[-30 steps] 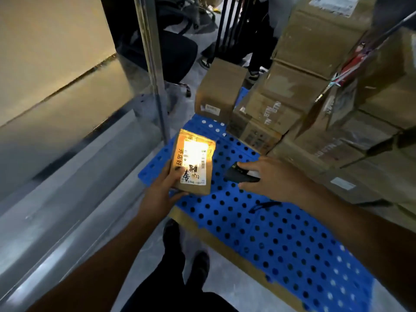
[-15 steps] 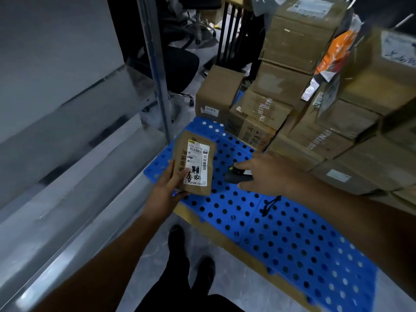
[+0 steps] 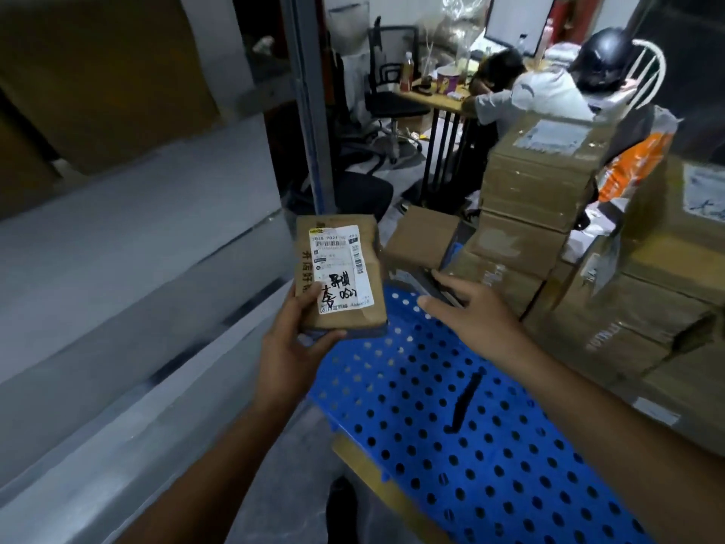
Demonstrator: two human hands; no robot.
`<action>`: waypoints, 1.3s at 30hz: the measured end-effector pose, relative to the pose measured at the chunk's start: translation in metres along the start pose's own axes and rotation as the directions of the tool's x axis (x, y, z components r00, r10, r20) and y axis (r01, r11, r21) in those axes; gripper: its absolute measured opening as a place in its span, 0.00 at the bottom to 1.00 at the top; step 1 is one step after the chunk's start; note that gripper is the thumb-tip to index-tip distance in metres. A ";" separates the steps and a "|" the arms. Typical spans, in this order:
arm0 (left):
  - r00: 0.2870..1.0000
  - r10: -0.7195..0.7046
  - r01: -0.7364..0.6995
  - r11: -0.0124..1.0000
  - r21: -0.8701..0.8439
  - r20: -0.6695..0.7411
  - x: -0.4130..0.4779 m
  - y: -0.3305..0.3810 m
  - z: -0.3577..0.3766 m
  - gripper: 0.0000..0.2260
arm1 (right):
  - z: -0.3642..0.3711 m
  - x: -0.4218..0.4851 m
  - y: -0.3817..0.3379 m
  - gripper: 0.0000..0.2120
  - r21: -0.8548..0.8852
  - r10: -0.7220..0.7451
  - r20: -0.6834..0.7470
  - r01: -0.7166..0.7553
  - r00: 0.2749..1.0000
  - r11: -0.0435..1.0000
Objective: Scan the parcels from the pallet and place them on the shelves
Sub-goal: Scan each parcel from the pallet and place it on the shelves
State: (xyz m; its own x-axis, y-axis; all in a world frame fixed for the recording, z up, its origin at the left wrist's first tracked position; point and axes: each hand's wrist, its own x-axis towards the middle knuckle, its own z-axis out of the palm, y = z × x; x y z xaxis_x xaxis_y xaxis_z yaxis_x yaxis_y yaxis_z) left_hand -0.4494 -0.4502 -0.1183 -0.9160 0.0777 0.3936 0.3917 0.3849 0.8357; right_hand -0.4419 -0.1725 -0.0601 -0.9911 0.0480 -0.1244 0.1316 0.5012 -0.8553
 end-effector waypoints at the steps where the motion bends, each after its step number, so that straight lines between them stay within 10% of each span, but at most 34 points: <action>1: 1.000 0.022 -0.022 1.000 0.000 -0.018 0.012 0.009 -0.007 0.32 | 0.001 0.011 -0.011 0.34 0.050 -0.034 -0.015 0.035 0.999 0.998; 12: 0.961 0.195 -0.188 0.981 0.057 -0.194 0.149 0.098 -0.068 0.31 | -0.018 0.121 -0.118 0.31 0.300 -0.381 -0.099 0.393 0.919 0.869; 22: 0.873 0.102 0.001 0.978 0.210 -0.476 0.207 0.116 -0.043 0.31 | -0.027 0.170 -0.150 0.15 0.366 -0.456 0.003 0.423 0.890 0.829; 29: 0.777 0.083 0.215 0.897 0.387 -0.624 0.243 0.111 -0.016 0.30 | -0.016 0.214 -0.159 0.23 0.437 -0.451 0.050 0.387 0.891 0.812; 32: 0.727 0.259 0.288 0.726 0.625 -0.636 0.257 0.106 -0.012 0.29 | -0.006 0.230 -0.162 0.25 0.436 -0.434 0.102 0.351 0.895 0.828; 35: 0.761 0.555 0.118 0.391 0.913 -0.336 0.260 0.083 -0.013 0.28 | 0.000 0.242 -0.166 0.28 0.436 -0.445 0.087 0.367 0.892 0.822; 39: 0.839 0.535 0.016 0.155 0.988 -0.097 0.265 0.057 -0.019 0.31 | 0.000 0.257 -0.172 0.33 0.438 -0.465 0.074 0.391 0.882 0.810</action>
State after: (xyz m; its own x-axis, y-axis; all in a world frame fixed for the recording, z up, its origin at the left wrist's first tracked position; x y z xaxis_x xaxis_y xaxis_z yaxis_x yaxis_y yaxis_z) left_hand -0.6682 -0.4252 0.0404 -0.5504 0.1819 0.8148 -0.0391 0.9693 -0.2428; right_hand -0.7191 -0.2462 0.0550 -0.9339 -0.2544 0.2512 -0.2712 0.0463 -0.9614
